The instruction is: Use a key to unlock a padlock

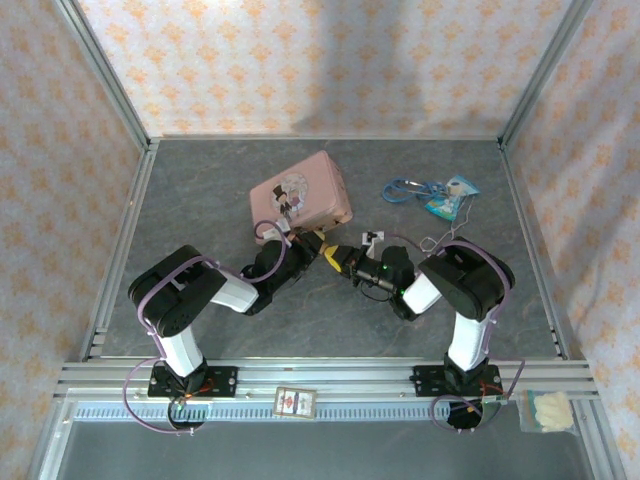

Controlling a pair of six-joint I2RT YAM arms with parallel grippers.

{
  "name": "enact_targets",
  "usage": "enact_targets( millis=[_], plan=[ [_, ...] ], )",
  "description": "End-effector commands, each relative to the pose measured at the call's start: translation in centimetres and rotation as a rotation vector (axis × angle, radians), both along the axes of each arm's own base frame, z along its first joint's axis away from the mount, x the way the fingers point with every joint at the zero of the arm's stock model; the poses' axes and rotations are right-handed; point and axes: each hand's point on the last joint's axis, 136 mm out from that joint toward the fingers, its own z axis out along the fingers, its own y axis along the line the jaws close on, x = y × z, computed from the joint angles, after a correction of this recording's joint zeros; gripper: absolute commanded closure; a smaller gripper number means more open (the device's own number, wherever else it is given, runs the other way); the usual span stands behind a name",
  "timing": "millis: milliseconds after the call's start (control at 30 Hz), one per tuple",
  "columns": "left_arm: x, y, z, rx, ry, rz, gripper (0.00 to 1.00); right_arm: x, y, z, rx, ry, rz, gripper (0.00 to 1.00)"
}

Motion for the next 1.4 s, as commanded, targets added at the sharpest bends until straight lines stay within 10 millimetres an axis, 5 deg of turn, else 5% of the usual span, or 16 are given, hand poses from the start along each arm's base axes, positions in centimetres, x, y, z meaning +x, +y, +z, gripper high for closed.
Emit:
enact_targets(
  millis=[0, 200, 267, 533, 800, 1067, 1367],
  plan=[
    [-0.9, -0.4, 4.1, -0.097, -0.149, -0.04, 1.0, 0.4, -0.3, 3.3, 0.177, 0.037, -0.008, 1.0],
    [-2.2, -0.2, 5.9, -0.075, -0.339, -0.085, 1.0, 0.4, -0.6, 8.0, 0.54, 0.297, 0.063, 1.0],
    [-2.6, 0.0, 6.3, -0.08, -0.393, -0.089, 1.0, 0.5, -0.6, 8.2, 0.637, 0.448, 0.081, 1.0],
    [-3.3, -1.1, 6.4, -0.052, -0.514, -0.137, 1.0, 2.7, -0.2, 13.5, 0.805, 0.44, 0.113, 1.0],
    [-3.4, -1.9, 7.3, 0.012, -0.611, -0.171, 1.0, 4.5, -3.2, 13.3, 0.949, 0.495, -0.07, 1.0],
    [-2.1, -0.7, 6.0, -0.032, -0.514, -0.088, 1.0, 4.2, -1.6, 14.0, 0.844, 0.371, 0.005, 1.0],
    [-1.2, 0.9, 2.5, -0.036, -0.354, -0.013, 1.0, 3.0, -1.0, 8.0, 0.521, 0.233, -0.038, 0.78]
  ],
)
